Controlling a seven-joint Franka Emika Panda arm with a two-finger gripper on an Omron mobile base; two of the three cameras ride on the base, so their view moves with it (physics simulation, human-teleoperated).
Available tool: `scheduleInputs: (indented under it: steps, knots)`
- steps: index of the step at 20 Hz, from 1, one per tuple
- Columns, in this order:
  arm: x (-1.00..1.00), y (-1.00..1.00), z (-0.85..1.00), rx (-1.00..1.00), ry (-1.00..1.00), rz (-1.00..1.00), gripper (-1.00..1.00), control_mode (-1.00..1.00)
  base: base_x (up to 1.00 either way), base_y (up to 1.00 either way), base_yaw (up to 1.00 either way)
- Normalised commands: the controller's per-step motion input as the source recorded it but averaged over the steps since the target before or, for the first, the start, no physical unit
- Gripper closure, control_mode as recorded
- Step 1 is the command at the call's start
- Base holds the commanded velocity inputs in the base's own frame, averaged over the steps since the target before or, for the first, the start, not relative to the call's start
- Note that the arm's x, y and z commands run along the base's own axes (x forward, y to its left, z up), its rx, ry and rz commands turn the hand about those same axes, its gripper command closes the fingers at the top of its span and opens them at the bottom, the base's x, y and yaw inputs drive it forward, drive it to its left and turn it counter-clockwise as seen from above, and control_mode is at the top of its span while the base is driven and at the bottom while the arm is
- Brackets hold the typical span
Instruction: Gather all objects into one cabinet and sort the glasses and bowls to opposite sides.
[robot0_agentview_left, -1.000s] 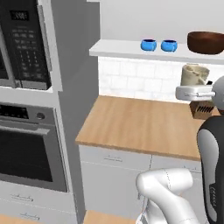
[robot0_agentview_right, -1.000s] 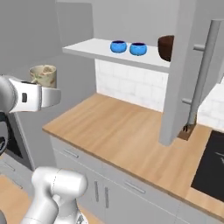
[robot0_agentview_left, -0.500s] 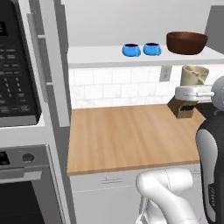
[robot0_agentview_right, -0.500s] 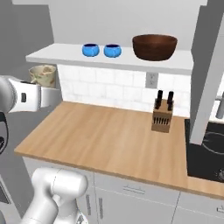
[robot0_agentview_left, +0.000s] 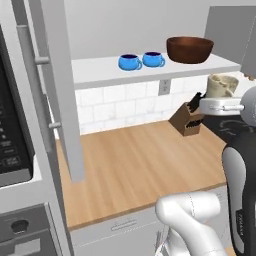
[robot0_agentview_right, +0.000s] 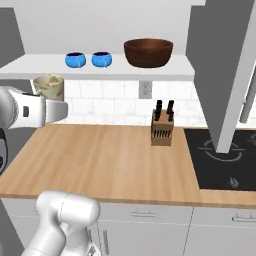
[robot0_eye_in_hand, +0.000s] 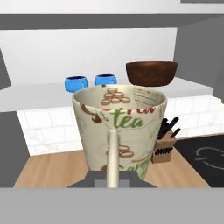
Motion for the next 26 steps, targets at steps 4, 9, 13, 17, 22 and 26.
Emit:
scheduleInputs:
  steps: [4,9,13,17,22,26]
  knots:
    - [0.00,0.00,0.00,0.00,0.00,0.00,1.00,1.00,0.30,0.45,-0.07]
    - [0.00,0.00,0.00,0.00,0.00,0.00,1.00,1.00,0.30,0.54,0.03]
    - [0.00,0.00,0.00,0.00,0.00,0.00,1.00,1.00,0.19,0.31,0.07]
    - [0.00,0.00,0.00,0.00,0.00,0.00,1.00,1.00,0.14,0.32,0.15]
    - [0.00,0.00,0.00,0.00,0.00,0.00,1.00,1.00,0.18,0.33,0.19]
    - [0.00,0.00,0.00,0.00,0.00,0.00,1.00,1.00,0.21,0.26,0.11]
